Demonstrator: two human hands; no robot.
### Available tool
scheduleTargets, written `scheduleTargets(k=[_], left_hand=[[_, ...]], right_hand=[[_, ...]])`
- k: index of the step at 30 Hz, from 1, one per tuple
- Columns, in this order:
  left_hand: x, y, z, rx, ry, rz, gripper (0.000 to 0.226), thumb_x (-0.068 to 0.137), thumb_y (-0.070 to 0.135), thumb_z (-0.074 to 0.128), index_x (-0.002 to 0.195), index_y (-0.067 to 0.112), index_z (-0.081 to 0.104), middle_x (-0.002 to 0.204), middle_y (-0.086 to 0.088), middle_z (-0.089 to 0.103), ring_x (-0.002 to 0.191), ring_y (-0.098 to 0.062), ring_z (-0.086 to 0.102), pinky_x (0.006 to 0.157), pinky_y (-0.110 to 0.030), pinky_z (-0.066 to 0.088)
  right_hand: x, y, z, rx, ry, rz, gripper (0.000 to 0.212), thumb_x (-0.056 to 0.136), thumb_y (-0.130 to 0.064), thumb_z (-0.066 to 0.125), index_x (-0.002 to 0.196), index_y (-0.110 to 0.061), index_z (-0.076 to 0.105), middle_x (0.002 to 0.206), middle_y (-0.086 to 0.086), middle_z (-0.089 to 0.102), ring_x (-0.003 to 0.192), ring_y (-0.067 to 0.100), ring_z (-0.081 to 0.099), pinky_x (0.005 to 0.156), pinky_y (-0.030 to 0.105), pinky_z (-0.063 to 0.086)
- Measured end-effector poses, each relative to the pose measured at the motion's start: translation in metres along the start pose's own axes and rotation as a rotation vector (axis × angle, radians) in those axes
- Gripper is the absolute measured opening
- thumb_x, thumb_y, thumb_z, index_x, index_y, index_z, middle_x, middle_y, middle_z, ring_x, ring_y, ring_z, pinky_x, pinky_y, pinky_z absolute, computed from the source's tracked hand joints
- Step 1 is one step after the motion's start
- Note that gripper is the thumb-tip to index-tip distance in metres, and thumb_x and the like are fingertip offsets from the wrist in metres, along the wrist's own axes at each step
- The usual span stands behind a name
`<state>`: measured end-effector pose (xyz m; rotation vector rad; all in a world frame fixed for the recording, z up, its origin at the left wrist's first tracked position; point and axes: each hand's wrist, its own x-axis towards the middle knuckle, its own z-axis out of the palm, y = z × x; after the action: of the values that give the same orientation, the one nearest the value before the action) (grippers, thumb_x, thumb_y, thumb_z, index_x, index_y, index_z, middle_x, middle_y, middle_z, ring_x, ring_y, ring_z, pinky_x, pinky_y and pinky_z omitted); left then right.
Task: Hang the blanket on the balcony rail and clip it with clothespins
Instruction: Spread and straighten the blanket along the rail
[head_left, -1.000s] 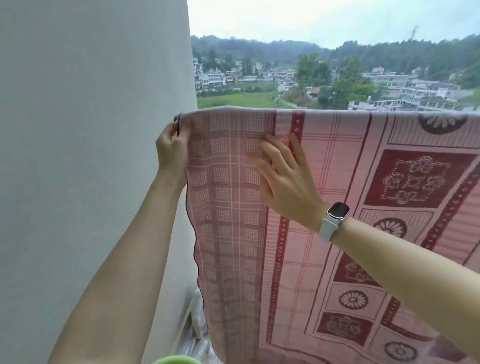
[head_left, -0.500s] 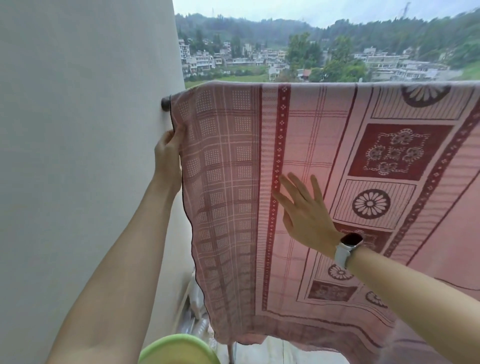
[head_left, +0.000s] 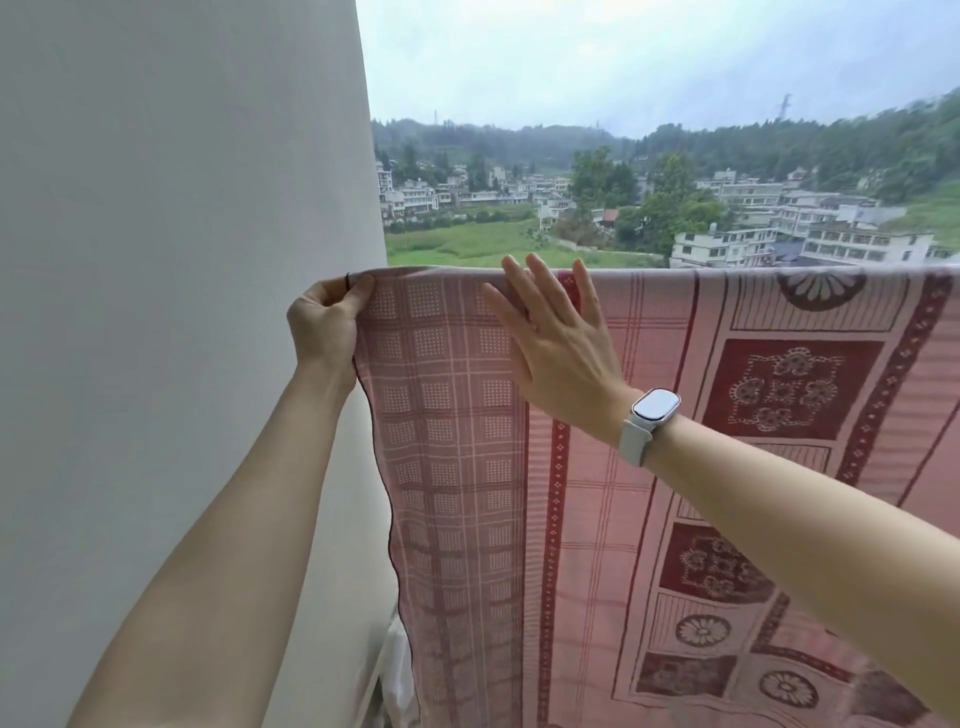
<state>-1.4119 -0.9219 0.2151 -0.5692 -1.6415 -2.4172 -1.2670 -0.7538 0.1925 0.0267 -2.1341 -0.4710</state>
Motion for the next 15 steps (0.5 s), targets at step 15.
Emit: scheduleTargets(k=[15], left_hand=[[-0.097, -0.028, 0.089, 1.063, -0.152, 0.862, 0.044, 0.086, 0.018, 0.052, 0.129, 0.018, 0.043, 0.147, -0.014, 0.031, 0.138, -0.031, 0.02, 0.11, -0.055, 0.004]], right_hand=[[-0.129, 0.085, -0.004, -0.264, -0.253, 0.117, 0.068, 0.076, -0.025, 0.057, 0.139, -0.022, 0.03, 0.152, 0.01, 0.02, 0.14, 0.03, 0.015, 0.103, 0.068, 0.005]])
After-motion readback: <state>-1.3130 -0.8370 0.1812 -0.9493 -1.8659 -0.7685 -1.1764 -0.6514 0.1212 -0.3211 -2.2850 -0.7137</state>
